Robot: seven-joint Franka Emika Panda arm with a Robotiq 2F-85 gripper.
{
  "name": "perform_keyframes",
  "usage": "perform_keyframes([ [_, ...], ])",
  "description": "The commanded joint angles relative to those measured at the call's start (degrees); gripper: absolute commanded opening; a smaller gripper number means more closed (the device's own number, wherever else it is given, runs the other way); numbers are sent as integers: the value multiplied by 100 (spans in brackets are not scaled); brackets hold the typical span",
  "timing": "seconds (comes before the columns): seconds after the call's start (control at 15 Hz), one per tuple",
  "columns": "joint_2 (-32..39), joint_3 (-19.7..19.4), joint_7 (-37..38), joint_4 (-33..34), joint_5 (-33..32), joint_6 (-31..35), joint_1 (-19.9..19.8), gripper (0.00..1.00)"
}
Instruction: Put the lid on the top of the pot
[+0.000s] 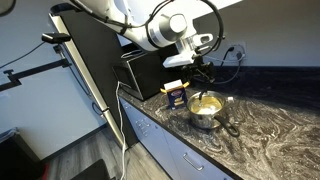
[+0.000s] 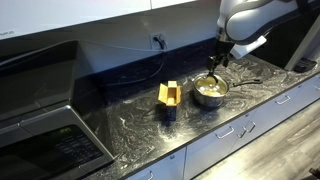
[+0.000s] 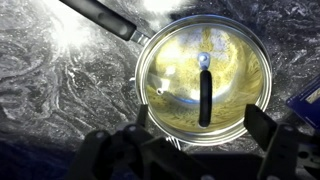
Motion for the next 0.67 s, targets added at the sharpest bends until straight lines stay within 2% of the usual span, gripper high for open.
perform_keyframes([
  [0.0, -851, -130, 182, -567, -243, -250, 35, 100],
  [0.33, -1814, -107, -100, -1106, -62, -487, -215, 100],
  [0.6, -2313, -97, -256, -1354, -18, -714, -338, 100],
])
